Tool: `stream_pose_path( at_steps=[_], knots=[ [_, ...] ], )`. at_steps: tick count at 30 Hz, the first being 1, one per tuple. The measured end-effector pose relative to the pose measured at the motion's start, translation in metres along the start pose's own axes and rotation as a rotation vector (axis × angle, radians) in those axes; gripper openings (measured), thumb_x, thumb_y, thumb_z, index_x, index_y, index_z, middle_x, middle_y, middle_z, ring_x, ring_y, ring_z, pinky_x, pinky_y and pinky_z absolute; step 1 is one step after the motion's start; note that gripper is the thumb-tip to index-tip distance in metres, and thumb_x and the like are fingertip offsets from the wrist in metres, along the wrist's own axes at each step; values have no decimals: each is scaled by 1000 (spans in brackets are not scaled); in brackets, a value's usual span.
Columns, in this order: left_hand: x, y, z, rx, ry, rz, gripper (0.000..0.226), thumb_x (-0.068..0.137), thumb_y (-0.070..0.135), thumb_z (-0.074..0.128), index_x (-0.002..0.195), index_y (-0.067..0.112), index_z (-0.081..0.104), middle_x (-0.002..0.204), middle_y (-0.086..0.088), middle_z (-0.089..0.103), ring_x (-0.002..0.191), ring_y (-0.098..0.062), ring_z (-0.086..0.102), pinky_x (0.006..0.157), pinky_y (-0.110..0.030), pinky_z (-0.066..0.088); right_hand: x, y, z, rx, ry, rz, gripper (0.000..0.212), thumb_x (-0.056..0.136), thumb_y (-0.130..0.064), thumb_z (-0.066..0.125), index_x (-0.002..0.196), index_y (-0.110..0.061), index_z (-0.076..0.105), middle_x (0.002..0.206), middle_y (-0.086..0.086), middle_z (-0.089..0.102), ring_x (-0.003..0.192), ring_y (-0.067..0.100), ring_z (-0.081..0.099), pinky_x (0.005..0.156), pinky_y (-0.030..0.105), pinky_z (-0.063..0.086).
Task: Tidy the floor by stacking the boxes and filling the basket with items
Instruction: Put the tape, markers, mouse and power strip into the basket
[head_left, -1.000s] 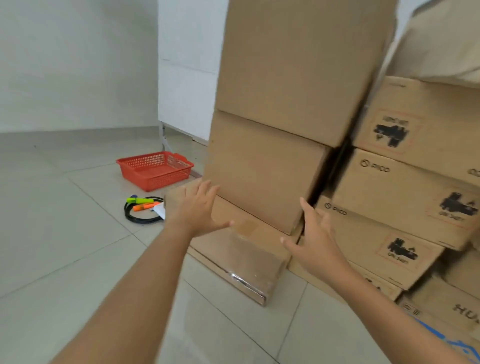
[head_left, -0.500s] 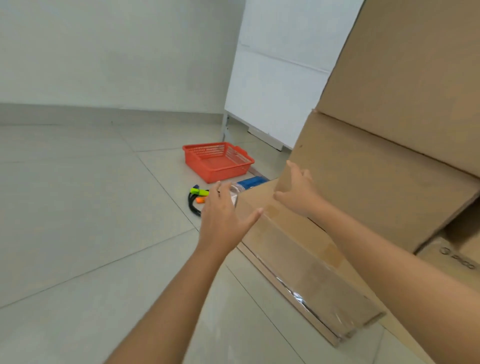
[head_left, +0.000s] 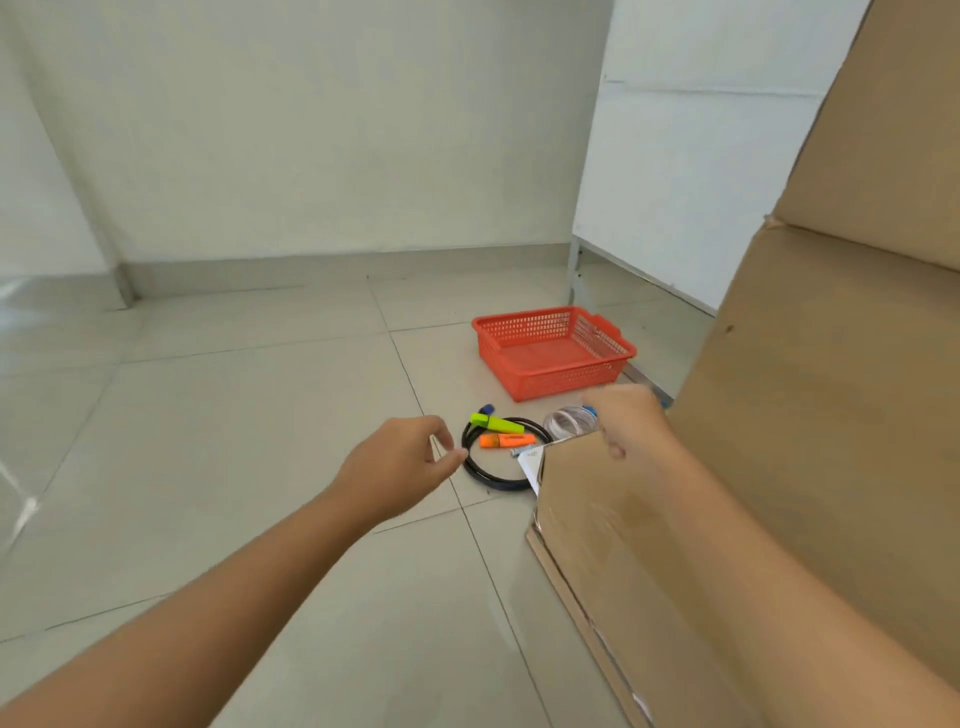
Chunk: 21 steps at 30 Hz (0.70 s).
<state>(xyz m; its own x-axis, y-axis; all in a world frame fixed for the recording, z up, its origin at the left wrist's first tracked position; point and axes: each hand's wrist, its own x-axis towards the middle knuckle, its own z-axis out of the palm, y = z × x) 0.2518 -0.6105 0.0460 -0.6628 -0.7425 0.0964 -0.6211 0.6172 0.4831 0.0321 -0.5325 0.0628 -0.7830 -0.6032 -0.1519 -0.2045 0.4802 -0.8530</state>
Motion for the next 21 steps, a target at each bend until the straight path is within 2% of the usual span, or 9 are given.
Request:
stream_pose_path(
  at_steps=[4,7,10,11,12,13,15,18,21],
  knots=[
    [54,28,10,42,-11,-4,36,91,43,51,66,16,54,59,5,48,56,-14,44,53,-25,33,28,26,-14,116,-68,96,34,85,-13,51,62,-22,27,56,1,21,42,13,16,36,14,14],
    [92,38,24,123,-34,42,43,94,37,48,64,7,54,64,-6,52,55,-20,41,54,-26,33,51,27,-17,248,-86,123,34,90,-15,47,63,-21,28,55,0,20,30,9,15,33,11,13],
    [132,38,47,194,-17,111,38,92,33,51,61,13,45,64,-2,51,64,-20,45,52,-26,31,74,27,-8,298,-102,95,31,93,-18,47,66,-19,33,55,0,26,26,7,23,32,17,21],
    [150,35,57,188,-37,141,28,91,34,54,69,16,52,73,-1,56,72,-20,49,57,-26,36,83,28,-3,307,-108,71,26,94,-19,48,69,-17,40,56,2,35,31,8,34,34,20,30],
    [168,30,69,163,-84,172,19,89,35,57,89,17,58,93,-2,61,85,-19,53,68,-27,42,93,30,3,312,-120,42,18,94,-20,49,78,-13,47,62,3,46,43,10,47,42,25,42],
    [187,24,82,149,-148,193,34,87,38,60,114,18,55,116,-3,56,102,-19,52,83,-31,45,104,32,8,301,-134,15,11,94,-22,50,91,-11,52,74,4,54,60,13,56,58,29,52],
    [221,10,108,159,-274,223,69,84,42,63,142,24,31,147,-4,29,130,-23,34,104,-42,37,127,41,19,205,-158,-15,24,93,-23,52,116,-15,49,97,0,56,92,17,58,90,39,51],
    [261,-16,139,185,-320,278,84,82,41,64,148,29,13,157,-1,5,142,-22,15,110,-49,29,155,52,31,46,-171,-34,43,91,-20,53,133,-20,41,133,-1,46,119,18,49,103,40,42],
    [293,-47,163,184,-388,335,86,83,39,64,148,28,9,157,-2,1,144,-22,11,112,-48,26,174,57,43,-43,-157,13,48,92,-19,51,137,-20,38,130,-2,45,110,18,52,97,38,46]
  ],
)
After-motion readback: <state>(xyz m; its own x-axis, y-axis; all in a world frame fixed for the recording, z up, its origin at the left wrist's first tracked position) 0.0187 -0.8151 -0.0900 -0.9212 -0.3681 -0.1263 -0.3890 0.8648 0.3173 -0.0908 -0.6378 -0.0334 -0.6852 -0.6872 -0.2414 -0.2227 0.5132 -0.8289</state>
